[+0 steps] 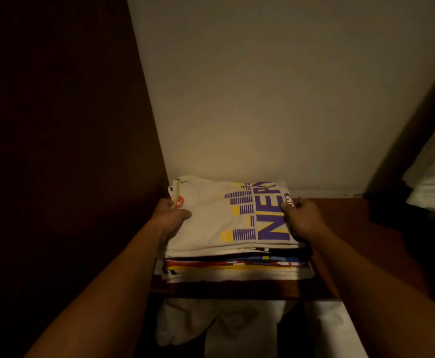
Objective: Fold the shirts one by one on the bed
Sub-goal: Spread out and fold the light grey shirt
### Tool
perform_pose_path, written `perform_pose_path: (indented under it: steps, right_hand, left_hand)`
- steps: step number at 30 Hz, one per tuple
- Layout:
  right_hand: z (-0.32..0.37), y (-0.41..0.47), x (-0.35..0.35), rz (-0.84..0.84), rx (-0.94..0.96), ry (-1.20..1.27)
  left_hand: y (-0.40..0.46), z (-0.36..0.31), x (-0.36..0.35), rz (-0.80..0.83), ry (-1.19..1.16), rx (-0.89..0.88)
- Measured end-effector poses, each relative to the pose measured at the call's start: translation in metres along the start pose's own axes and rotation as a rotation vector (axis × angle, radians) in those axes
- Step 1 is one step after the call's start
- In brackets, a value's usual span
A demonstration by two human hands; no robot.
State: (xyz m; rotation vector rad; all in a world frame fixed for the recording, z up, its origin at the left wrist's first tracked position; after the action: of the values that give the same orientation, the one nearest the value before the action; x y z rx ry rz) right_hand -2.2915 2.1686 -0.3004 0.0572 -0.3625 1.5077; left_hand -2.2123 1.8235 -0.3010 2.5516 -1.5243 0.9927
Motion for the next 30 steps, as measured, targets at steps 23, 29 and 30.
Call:
perform_pose_path:
  steps: [23, 29, 30]
  right_hand:
    - [-0.013, -0.017, -0.053, 0.204, 0.452, -0.991]
    - [0.001, -0.016, -0.051, 0.308, 0.381, -1.071]
    - [0.003, -0.018, -0.050, 0.323, 0.377, -1.078]
  left_hand:
    - [-0.002, 0.008, -0.065, 0.090, 0.927, -0.259]
    - [-0.011, 0.000, -0.055, -0.004, 1.060, -0.305]
    - [-0.014, -0.004, -0.052, -0.029, 1.077, -0.329]
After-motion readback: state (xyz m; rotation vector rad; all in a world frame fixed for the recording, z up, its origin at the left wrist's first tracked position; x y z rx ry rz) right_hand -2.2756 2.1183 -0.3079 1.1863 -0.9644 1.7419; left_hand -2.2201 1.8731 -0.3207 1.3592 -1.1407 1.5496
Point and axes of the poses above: each hand's wrist, its own y-axis towards the middle knuckle, its own x-axis out of the back of the hand, z = x × y, the point moved 6 cm from there along y, towards the middle knuckle, and after that the axes turned 9 degrees about y, right-handed, at the moved point
